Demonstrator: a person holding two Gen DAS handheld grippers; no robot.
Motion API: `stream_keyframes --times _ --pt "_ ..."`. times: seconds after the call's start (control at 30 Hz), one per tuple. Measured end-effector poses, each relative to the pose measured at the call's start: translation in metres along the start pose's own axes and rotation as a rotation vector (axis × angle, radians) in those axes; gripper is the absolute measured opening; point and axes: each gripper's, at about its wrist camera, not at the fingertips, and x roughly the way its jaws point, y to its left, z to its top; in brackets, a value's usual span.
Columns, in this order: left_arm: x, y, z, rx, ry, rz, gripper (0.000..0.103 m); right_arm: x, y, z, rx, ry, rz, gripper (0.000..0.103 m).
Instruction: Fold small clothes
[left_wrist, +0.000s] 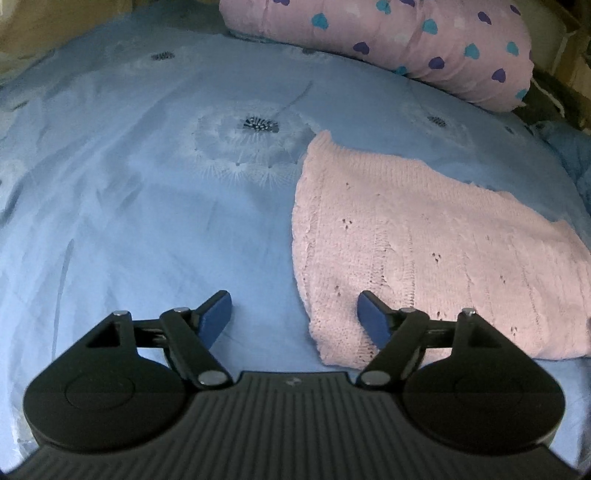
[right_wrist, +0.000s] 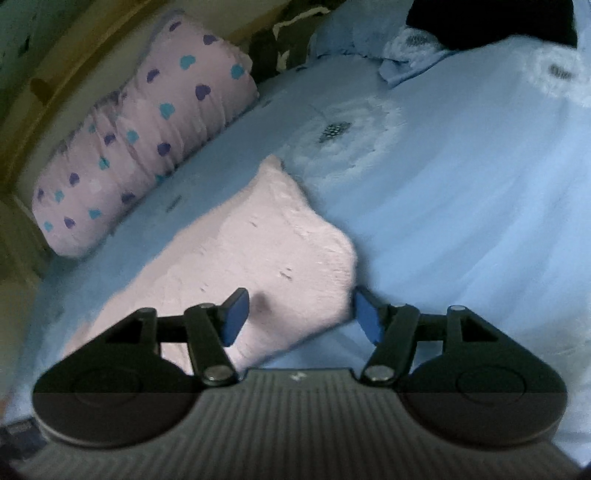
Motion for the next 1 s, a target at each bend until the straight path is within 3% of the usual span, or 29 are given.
stream_keyframes --times 0.17,0.53,0.6,0.67,1.0 --pt "0.003 0.002 0.004 0.001 0.013 -0.009 0.081 0.016 0.011 -0.004 0.028 -0.058 -0.005 0.072" --pt "0.004 0.0 0.005 0.016 0.018 0.0 0.082 0.043 0.02 -0.003 0.054 -0.142 0.001 0.071" --pt "0.003 -0.001 0.005 0.02 0.017 0.003 0.082 0.044 0.02 -0.003 0.043 -0.139 -0.011 0.05" --pt "0.003 -0.002 0.005 0.026 0.014 0.007 0.082 0.043 0.015 -0.002 0.076 -0.115 0.03 0.038" --pt "-0.001 0.0 0.007 0.02 0.019 -0.001 0.082 0.026 0.054 0.01 -0.106 -0.156 0.066 0.032"
